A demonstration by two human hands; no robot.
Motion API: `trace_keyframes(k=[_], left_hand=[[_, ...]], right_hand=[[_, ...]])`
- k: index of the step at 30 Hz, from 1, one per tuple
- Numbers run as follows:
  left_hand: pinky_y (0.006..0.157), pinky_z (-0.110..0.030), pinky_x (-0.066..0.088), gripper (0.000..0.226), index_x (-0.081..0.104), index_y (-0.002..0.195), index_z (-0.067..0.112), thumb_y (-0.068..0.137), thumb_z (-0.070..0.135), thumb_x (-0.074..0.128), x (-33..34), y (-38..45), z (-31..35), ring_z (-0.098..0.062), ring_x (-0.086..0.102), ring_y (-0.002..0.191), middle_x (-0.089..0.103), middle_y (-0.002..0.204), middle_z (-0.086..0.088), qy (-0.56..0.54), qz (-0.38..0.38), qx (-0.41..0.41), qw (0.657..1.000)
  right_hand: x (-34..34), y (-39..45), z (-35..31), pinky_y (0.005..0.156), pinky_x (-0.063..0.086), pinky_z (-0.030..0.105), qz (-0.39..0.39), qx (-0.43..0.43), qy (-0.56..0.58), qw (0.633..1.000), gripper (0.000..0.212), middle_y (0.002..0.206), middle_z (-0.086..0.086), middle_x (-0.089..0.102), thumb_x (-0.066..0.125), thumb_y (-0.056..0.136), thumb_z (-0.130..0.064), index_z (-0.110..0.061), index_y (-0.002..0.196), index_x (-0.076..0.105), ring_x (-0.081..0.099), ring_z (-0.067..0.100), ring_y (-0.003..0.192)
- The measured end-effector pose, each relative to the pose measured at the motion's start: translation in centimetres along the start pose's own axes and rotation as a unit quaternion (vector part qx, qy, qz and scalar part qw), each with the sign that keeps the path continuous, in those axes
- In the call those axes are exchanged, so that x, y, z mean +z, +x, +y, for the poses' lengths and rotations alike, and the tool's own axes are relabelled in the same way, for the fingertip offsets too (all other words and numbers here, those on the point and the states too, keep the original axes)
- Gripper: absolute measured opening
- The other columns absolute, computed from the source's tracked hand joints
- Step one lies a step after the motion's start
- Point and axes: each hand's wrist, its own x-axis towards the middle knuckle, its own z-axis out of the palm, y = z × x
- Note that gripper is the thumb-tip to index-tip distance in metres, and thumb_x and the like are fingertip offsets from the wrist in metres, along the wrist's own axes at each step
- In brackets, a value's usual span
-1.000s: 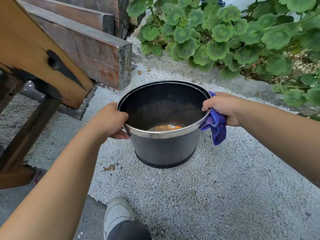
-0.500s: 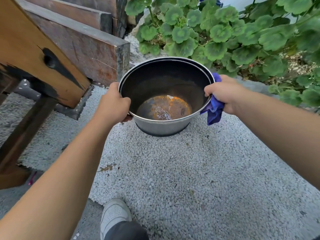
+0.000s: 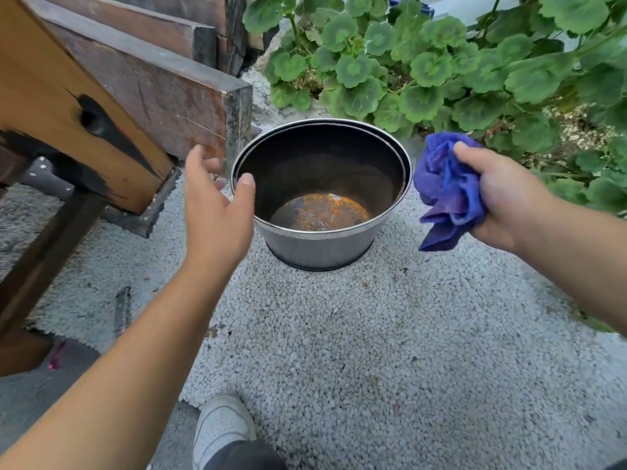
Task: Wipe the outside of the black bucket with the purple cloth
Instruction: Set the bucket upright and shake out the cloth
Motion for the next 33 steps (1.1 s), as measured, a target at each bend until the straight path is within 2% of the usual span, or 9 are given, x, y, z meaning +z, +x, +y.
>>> trace_keyframes(k=[3, 7, 12, 15, 20, 25, 28, 31, 33], left_hand=[[0.070, -0.012, 0.046, 0.038, 0.052, 0.120, 0.023, 0.084, 0.029, 0.062, 0.8, -3.8, 4.0, 0.001, 0.061, 0.085, 0.064, 0.103, 0.003, -0.175, -0.101, 0.028, 0.979], [0.078, -0.036, 0.056, 0.041, 0.063, 0.111, 0.023, 0.079, 0.049, 0.063, 3.0, -6.9, 7.6, -0.019, 0.070, 0.098, 0.073, 0.110, -0.002, -0.301, -0.348, -0.144, 0.876], [0.091, -0.043, 0.054, 0.038, 0.063, 0.117, 0.003, 0.087, 0.026, 0.066, 2.6, -6.5, 7.1, -0.028, 0.064, 0.100, 0.069, 0.112, -0.022, -0.414, -0.326, -0.189, 0.829], [0.090, -0.037, 0.055, 0.040, 0.061, 0.122, 0.003, 0.083, 0.010, 0.066, 1.9, -5.9, 5.8, -0.027, 0.065, 0.101, 0.068, 0.114, -0.017, -0.396, -0.372, -0.162, 0.824], [0.096, -0.045, 0.051, 0.048, 0.060, 0.123, 0.008, 0.077, 0.008, 0.071, 0.9, -4.8, 4.7, -0.020, 0.064, 0.104, 0.066, 0.123, -0.020, -0.227, -0.468, -0.057, 0.852], [0.084, -0.032, 0.053, 0.035, 0.067, 0.116, 0.017, 0.083, 0.028, 0.072, -0.4, -3.5, 3.8, -0.012, 0.065, 0.095, 0.072, 0.110, -0.003, -0.135, -0.565, -0.013, 0.814], [0.088, -0.037, 0.054, 0.028, 0.067, 0.114, 0.028, 0.090, 0.040, 0.059, -1.1, -2.9, 4.4, -0.007, 0.061, 0.094, 0.071, 0.106, -0.003, -0.026, -0.535, 0.105, 0.838], [0.081, -0.044, 0.053, 0.030, 0.068, 0.086, 0.013, 0.093, 0.037, 0.051, -1.8, -2.4, 5.5, -0.016, 0.064, 0.081, 0.068, 0.085, -0.008, 0.064, -0.378, 0.197, 0.902], [0.078, -0.028, 0.052, 0.020, 0.068, 0.081, 0.014, 0.091, 0.024, 0.053, -2.8, -2.0, 6.5, -0.005, 0.063, 0.078, 0.068, 0.080, 0.006, 0.079, -0.259, 0.256, 0.928]], right_hand=[[0.7, -4.4, -0.8, 0.076, 0.053, 0.033, -0.080, -0.026, 0.021, 0.996, 0.046, 0.115, 0.008, 0.059, 0.047, 0.098, -0.029, -0.008, 0.140, 0.046, 0.060, 0.021, 0.093], [3.6, -8.6, 0.3, 0.066, 0.055, 0.026, -0.202, -0.048, 0.001, 0.978, 0.040, 0.096, 0.006, 0.066, 0.059, 0.082, -0.020, -0.006, 0.120, 0.055, 0.065, 0.013, 0.079], [4.0, -9.3, 1.9, 0.076, 0.053, 0.034, -0.197, -0.078, -0.100, 0.972, 0.034, 0.106, 0.000, 0.066, 0.073, 0.078, -0.006, -0.023, 0.106, 0.062, 0.064, 0.016, 0.082], [3.3, -8.9, 1.5, 0.077, 0.054, 0.051, -0.147, -0.099, -0.206, 0.962, 0.040, 0.107, 0.011, 0.067, 0.063, 0.086, 0.008, -0.022, 0.114, 0.061, 0.068, 0.028, 0.085], [3.0, -8.7, -0.5, 0.064, 0.047, 0.020, -0.144, -0.192, -0.309, 0.920, 0.019, 0.075, 0.003, 0.069, 0.059, 0.092, 0.000, -0.015, 0.087, 0.069, 0.057, 0.008, 0.069], [2.6, -8.5, -2.0, 0.062, 0.047, 0.026, -0.166, -0.229, -0.283, 0.916, 0.024, 0.072, -0.007, 0.060, 0.051, 0.096, -0.001, -0.020, 0.085, 0.060, 0.053, 0.007, 0.065], [2.8, -8.6, -2.7, 0.052, 0.044, 0.027, -0.198, -0.210, -0.245, 0.925, 0.012, 0.068, -0.005, 0.058, 0.052, 0.089, -0.016, -0.024, 0.083, 0.059, 0.051, 0.012, 0.060], [2.1, -8.2, -3.9, 0.051, 0.040, 0.034, -0.200, -0.211, -0.265, 0.919, 0.012, 0.066, 0.000, 0.057, 0.054, 0.085, -0.024, -0.029, 0.077, 0.063, 0.050, 0.020, 0.058], [1.0, -7.8, -4.7, 0.060, 0.036, 0.035, -0.230, -0.200, -0.302, 0.903, 0.010, 0.065, 0.000, 0.057, 0.059, 0.083, -0.024, -0.026, 0.075, 0.065, 0.048, 0.019, 0.062]])
